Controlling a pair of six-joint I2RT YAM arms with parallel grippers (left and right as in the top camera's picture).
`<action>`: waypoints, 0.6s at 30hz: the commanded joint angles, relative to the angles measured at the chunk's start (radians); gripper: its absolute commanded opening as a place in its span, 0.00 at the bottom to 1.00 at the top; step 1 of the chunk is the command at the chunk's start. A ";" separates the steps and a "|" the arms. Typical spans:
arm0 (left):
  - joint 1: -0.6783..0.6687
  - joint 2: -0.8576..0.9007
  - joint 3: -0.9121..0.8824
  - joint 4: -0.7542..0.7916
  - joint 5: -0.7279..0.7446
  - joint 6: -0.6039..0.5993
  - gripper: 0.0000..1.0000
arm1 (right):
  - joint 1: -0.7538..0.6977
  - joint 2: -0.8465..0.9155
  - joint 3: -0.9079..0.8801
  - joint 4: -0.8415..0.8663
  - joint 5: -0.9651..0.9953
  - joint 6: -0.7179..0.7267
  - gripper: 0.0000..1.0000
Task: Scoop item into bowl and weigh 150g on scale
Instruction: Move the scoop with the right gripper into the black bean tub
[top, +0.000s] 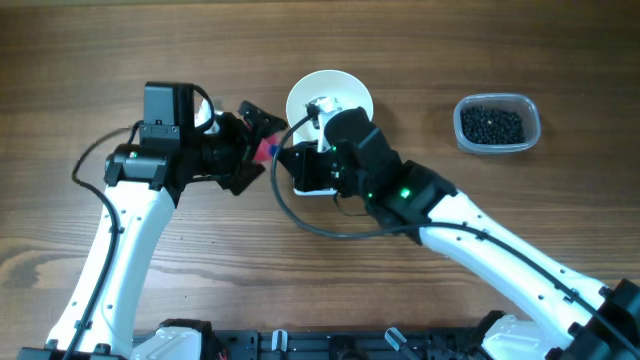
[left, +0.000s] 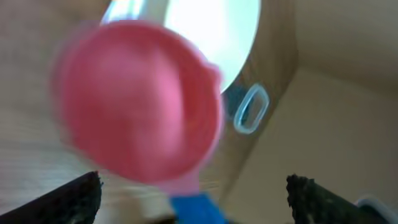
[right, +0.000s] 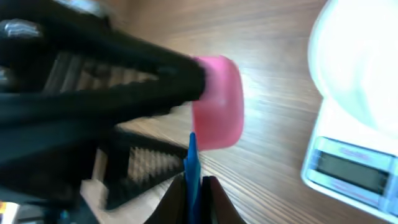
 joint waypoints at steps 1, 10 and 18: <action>0.018 -0.015 0.020 0.048 -0.013 0.262 1.00 | -0.087 0.009 0.186 -0.194 -0.010 -0.142 0.04; 0.034 -0.028 0.135 -0.051 -0.173 0.514 1.00 | -0.691 0.093 0.715 -0.952 0.000 -0.525 0.04; -0.002 -0.028 0.133 -0.114 -0.302 0.545 1.00 | -0.985 0.352 0.822 -1.042 0.120 -0.781 0.04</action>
